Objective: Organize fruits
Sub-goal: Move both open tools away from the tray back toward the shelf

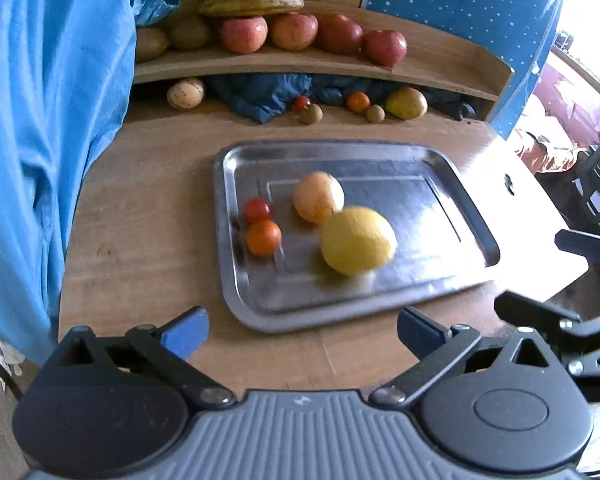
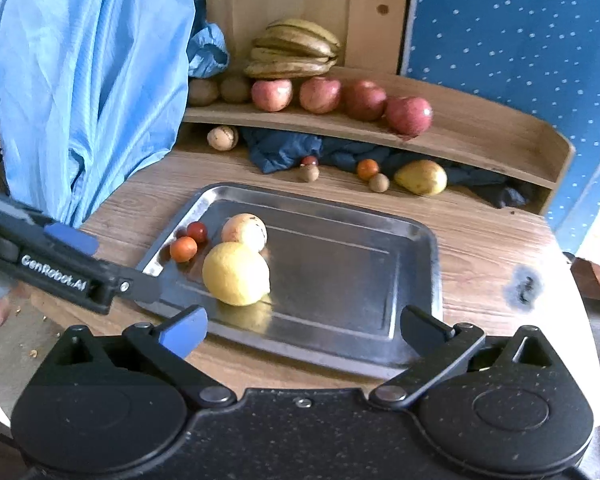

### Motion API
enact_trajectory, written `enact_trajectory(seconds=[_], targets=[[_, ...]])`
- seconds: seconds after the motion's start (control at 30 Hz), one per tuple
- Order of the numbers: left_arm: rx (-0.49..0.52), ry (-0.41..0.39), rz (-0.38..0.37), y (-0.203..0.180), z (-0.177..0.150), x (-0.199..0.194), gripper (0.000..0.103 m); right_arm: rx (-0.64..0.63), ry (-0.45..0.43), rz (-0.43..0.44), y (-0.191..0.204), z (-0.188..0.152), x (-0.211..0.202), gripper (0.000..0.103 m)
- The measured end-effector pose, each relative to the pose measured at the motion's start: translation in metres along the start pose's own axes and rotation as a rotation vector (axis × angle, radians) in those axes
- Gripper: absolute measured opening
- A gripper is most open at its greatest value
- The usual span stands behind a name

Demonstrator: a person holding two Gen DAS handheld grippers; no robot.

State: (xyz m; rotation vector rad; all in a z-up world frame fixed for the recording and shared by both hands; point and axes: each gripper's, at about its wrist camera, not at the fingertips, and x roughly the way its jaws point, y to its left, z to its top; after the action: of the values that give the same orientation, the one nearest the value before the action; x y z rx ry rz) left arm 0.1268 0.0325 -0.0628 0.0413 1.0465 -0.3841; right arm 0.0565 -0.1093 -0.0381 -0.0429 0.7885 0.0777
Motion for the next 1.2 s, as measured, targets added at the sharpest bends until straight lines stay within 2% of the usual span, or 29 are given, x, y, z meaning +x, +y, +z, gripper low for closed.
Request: enact_trajectory(seconds=[0.3, 0.67, 0.93, 1.2], targets=[[0.004, 0.015, 0.034, -0.013, -0.026, -0.018, 0.103, 0.026, -0.001, 0.026, 0.0, -0.028, -0.019, 0.102], [0.03, 0.078, 0.107, -0.013, -0.025, -0.01, 0.103, 0.054, 0.044, 0.007, -0.007, -0.038, -0.014, 0.102], [0.034, 0.095, 0.125, 0.007, -0.008, 0.005, 0.103, 0.071, 0.061, -0.009, -0.014, -0.028, 0.004, 0.102], [0.027, 0.062, 0.145, 0.028, 0.035, 0.019, 0.103, 0.074, 0.048, -0.032, -0.017, 0.009, 0.033, 0.102]])
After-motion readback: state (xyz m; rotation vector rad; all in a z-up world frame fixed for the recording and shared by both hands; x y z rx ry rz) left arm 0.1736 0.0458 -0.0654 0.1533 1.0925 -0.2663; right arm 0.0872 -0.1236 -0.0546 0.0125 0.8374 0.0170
